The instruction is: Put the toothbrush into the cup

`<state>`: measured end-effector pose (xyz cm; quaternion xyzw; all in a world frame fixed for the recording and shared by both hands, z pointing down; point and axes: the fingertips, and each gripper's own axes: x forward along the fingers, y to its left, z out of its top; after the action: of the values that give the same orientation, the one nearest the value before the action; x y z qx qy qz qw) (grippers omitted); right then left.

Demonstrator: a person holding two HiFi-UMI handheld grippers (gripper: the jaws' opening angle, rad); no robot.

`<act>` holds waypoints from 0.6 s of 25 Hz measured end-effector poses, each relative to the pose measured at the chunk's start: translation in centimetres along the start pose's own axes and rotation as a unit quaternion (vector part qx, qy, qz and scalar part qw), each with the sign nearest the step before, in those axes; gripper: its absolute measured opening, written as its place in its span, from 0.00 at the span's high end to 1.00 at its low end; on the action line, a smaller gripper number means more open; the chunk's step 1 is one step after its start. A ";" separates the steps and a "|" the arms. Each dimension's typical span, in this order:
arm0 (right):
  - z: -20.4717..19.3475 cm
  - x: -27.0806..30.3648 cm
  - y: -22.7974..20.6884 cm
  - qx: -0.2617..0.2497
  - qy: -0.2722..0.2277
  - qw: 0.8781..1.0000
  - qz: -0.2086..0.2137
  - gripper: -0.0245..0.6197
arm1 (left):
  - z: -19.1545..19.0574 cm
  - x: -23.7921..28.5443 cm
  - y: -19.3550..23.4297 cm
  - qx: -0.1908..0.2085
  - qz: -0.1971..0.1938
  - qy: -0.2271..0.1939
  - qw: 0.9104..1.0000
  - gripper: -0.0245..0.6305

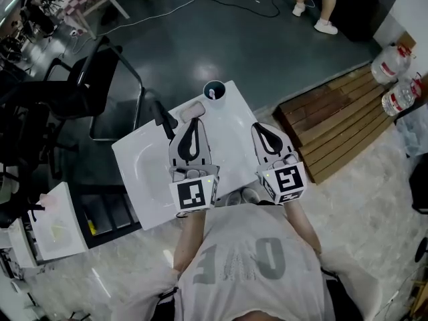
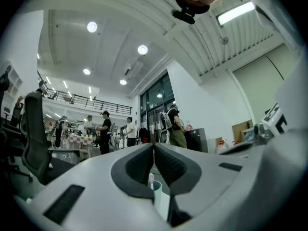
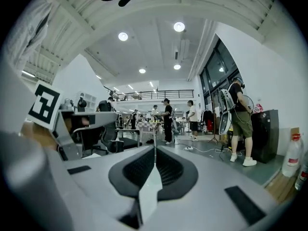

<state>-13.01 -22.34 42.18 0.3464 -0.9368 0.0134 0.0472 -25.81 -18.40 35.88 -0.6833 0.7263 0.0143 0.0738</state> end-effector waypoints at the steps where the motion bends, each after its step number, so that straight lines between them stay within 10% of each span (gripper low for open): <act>1: 0.2 0.0 0.1 -0.004 -0.002 1.000 0.001 0.91 | -0.8 -0.2 -0.4 -0.005 -0.005 0.009 1.000 0.91; 15: 0.4 -0.3 0.7 -0.018 -0.005 1.000 0.007 0.91 | -3.9 -1.0 -0.1 -0.009 0.007 0.055 0.998 0.91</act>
<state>-13.26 -21.66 41.72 0.3388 -0.9396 -0.0046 0.0486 -26.01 -17.91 39.88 -0.6788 0.7336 -0.0161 0.0280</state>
